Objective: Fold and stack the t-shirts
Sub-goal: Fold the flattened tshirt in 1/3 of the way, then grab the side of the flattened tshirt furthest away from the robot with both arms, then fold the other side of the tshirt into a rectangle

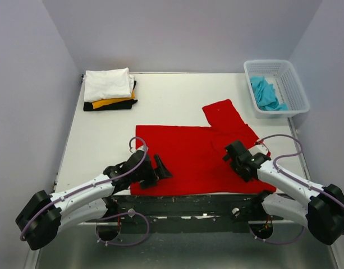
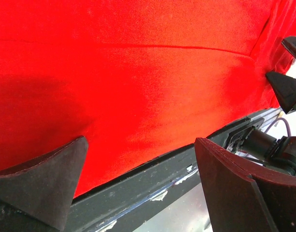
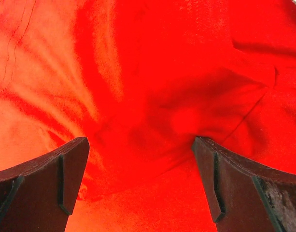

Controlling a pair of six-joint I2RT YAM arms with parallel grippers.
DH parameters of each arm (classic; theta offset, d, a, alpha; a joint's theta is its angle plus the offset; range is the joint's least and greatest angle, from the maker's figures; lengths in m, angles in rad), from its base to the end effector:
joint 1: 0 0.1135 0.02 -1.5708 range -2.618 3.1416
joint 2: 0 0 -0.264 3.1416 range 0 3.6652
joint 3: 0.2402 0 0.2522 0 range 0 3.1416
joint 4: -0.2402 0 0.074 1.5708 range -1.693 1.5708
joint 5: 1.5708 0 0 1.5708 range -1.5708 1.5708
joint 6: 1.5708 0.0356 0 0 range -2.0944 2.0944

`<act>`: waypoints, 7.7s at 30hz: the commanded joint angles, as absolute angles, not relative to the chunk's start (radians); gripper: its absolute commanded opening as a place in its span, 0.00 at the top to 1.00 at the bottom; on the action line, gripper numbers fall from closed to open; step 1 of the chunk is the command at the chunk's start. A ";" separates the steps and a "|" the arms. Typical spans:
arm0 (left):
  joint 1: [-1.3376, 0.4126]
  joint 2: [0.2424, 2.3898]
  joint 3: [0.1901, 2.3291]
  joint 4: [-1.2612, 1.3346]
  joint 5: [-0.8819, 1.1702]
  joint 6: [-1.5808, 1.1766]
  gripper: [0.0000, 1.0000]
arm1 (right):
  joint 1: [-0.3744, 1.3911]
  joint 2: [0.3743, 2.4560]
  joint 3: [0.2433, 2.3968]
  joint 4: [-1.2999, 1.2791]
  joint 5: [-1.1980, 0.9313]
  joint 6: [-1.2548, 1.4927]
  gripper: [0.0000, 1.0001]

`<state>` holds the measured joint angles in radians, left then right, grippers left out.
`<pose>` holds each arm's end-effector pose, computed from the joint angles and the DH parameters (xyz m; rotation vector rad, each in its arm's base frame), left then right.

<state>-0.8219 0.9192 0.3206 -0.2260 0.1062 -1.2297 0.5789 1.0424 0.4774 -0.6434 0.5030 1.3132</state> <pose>0.1132 -0.1273 0.1546 -0.4875 2.6327 -0.9698 0.1460 0.0749 0.1627 1.0186 2.3169 -0.0042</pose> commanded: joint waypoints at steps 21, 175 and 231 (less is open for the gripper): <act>-0.496 0.917 0.597 -0.347 -0.145 -0.933 0.01 | 0.532 1.232 0.733 -0.192 0.410 0.714 0.00; -0.294 2.142 1.806 -0.712 0.012 -0.539 1.00 | 0.214 2.127 1.674 -0.305 0.433 0.421 0.99; -0.589 1.264 0.669 -0.178 -0.258 -0.703 1.00 | 0.385 1.033 0.868 -0.832 0.472 0.689 0.99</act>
